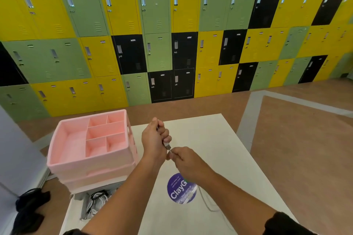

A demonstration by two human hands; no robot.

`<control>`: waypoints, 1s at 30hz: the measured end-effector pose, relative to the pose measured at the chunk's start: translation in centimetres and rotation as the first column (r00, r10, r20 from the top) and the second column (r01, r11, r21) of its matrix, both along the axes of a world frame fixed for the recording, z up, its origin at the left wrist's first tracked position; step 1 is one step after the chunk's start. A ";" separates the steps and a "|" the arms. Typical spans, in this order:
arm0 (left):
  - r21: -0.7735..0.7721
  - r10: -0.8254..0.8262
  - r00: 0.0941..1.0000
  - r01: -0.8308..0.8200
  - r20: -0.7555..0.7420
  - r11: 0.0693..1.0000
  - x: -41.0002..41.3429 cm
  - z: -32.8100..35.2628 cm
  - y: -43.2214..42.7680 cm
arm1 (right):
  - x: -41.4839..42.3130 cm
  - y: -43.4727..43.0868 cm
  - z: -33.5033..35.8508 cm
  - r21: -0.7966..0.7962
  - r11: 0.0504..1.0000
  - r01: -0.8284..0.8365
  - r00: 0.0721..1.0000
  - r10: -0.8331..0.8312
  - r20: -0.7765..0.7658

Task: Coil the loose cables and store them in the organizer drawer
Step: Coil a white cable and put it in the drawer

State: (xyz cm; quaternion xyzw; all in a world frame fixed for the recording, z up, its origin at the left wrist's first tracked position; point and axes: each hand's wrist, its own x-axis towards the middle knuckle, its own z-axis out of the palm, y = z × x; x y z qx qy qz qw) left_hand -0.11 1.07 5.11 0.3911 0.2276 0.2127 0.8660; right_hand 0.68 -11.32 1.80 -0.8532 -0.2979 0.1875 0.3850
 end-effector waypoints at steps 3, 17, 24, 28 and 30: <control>0.085 0.018 1.000 -0.018 0.006 0.996 0.0 -0.5 -0.5 | -0.3 0.1 0.2 -0.065 0.998 -0.012 1.000 0.014 0.028; 0.430 0.006 1.000 0.000 -0.012 0.903 -0.1 -1.7 0.5 | 0.8 -0.9 3.5 -0.282 0.960 -0.001 0.992 0.036 0.120; 0.658 -0.170 0.972 0.237 -0.165 0.715 -1.0 -2.7 0.4 | 1.3 -1.3 4.1 -0.297 0.955 -0.011 0.980 0.070 0.188; 0.693 -0.320 0.907 0.417 -0.274 0.588 -1.9 -3.4 0.3 | 2.4 -1.4 6.2 -0.258 0.966 0.025 0.952 0.055 0.301; 0.641 -0.383 0.882 0.466 -0.276 0.610 -2.1 -3.2 0.1 | 3.0 -1.5 6.8 -0.213 0.976 0.052 0.952 0.016 0.306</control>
